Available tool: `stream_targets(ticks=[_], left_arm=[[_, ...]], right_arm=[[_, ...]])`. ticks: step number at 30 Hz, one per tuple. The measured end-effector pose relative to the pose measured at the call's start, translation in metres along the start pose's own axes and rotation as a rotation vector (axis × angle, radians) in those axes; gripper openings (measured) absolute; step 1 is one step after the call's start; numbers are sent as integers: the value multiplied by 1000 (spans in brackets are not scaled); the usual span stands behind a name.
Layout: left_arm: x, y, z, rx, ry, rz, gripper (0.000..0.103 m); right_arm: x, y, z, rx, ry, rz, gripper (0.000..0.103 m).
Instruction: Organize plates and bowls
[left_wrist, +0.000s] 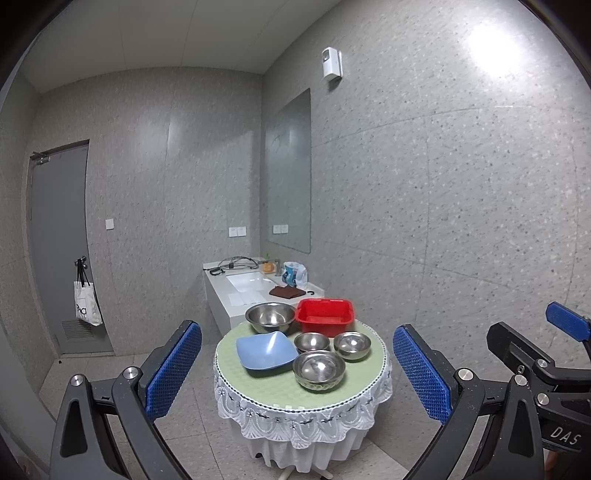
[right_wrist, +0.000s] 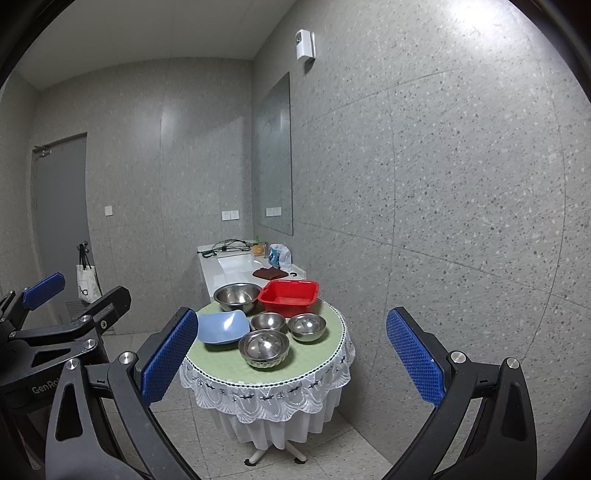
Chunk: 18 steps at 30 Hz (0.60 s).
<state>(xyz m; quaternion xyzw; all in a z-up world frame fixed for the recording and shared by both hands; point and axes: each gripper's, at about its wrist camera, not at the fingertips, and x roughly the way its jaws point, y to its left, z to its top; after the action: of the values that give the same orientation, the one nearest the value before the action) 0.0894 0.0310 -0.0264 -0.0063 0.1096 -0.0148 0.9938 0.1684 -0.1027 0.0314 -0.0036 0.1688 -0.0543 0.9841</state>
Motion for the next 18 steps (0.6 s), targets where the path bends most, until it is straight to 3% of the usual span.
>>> stream_targets(ticks=[10, 18], left_arm=[[41, 18, 10, -10, 28, 16, 102], [100, 32, 19, -19, 56, 44, 102]], right_arm=[[36, 17, 1, -13, 24, 19, 103], [87, 29, 5, -27, 47, 46, 103]])
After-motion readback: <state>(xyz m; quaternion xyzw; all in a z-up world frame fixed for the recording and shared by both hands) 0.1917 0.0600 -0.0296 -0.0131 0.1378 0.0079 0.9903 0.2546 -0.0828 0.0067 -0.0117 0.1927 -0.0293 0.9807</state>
